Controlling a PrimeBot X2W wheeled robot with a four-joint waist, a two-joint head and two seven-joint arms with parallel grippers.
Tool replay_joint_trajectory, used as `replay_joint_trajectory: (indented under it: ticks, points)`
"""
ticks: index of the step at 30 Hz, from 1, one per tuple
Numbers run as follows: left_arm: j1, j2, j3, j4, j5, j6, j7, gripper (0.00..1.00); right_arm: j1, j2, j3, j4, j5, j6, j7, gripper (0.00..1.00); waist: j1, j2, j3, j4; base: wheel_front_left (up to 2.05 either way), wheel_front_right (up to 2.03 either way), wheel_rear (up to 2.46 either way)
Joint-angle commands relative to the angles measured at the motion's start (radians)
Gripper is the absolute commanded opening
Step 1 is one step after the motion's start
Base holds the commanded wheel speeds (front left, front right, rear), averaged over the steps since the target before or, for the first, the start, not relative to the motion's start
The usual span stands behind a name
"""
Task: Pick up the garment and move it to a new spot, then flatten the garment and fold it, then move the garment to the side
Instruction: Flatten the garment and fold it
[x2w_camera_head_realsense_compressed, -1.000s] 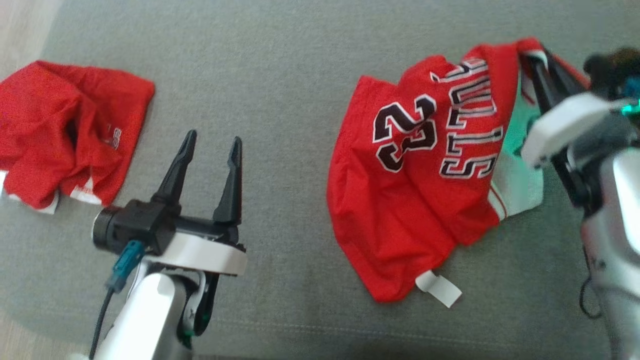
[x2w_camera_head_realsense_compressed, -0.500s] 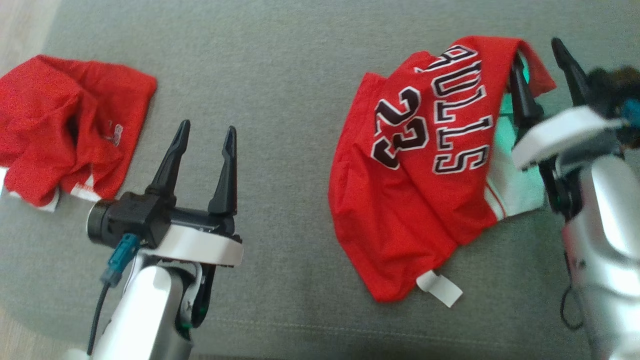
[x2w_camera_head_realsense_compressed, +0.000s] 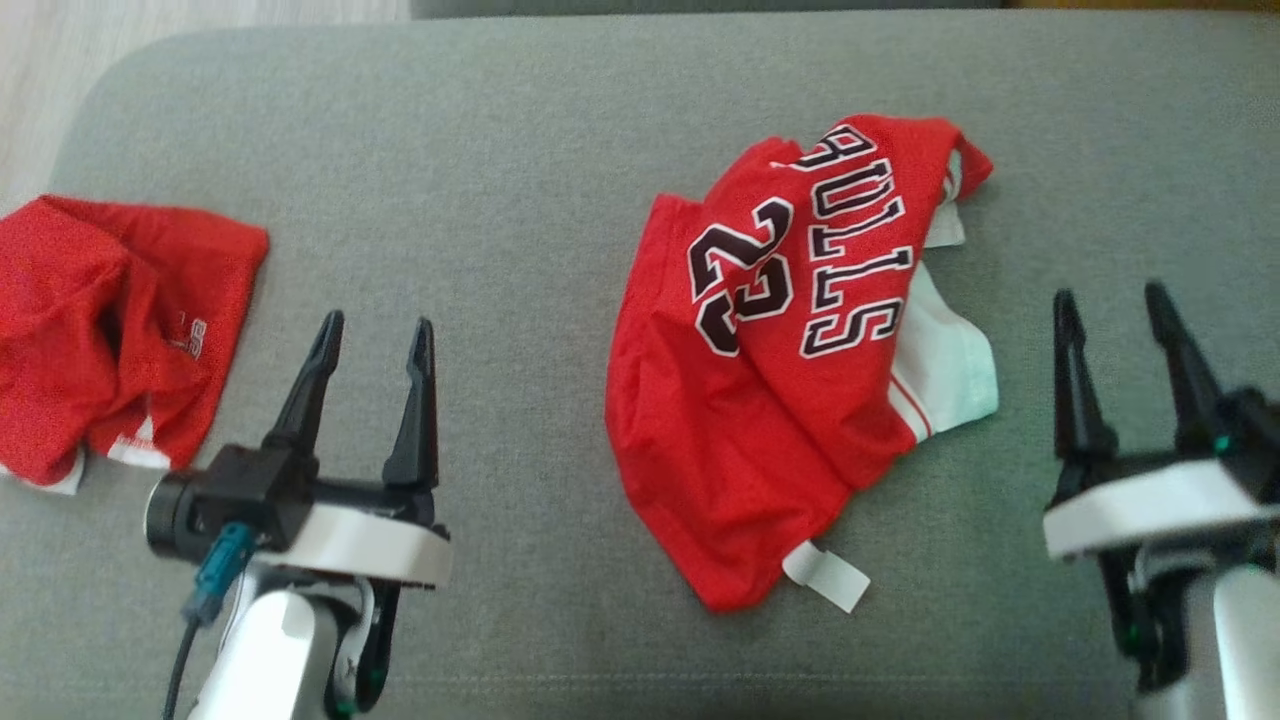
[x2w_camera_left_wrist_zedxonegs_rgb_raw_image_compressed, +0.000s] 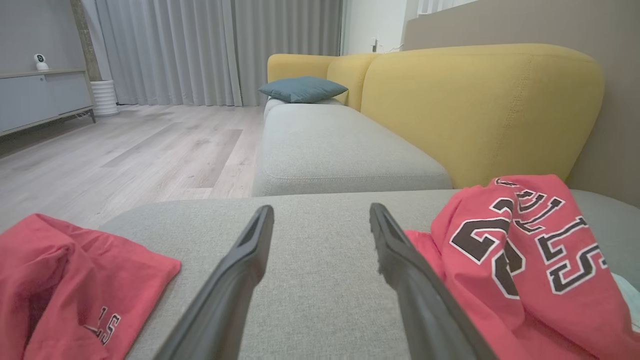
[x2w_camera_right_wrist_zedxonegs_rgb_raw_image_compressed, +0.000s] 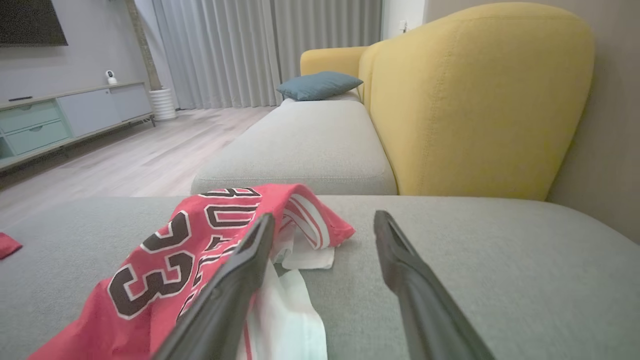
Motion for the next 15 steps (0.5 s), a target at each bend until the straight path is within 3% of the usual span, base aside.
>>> replay_joint_trajectory:
  ticks: [1, 7, 15]
  points:
    - [-0.013, 0.020, 0.038, -0.031, 0.009, 0.004, -0.005, 1.00, 0.004, 0.008, 0.019, -0.058, -0.002, -0.001, 0.010, 1.00, 0.0000, -0.0001, -0.014, -0.011, 0.00, 0.00, 0.00]
    - [0.018, 0.023, 0.041, -0.033, 0.007, 0.010, -0.005, 1.00, 0.116, 0.032, 0.014, -0.157, 0.013, -0.001, 0.050, 1.00, 0.0000, -0.0001, -0.032, -0.022, 0.00, 0.00, 0.00]
    - [0.026, 0.026, 0.036, -0.033, 0.006, 0.013, -0.005, 1.00, 0.140, 0.037, 0.006, -0.186, 0.030, -0.001, 0.069, 1.00, 0.0000, -0.0001, -0.039, -0.021, 0.00, 0.00, 0.00]
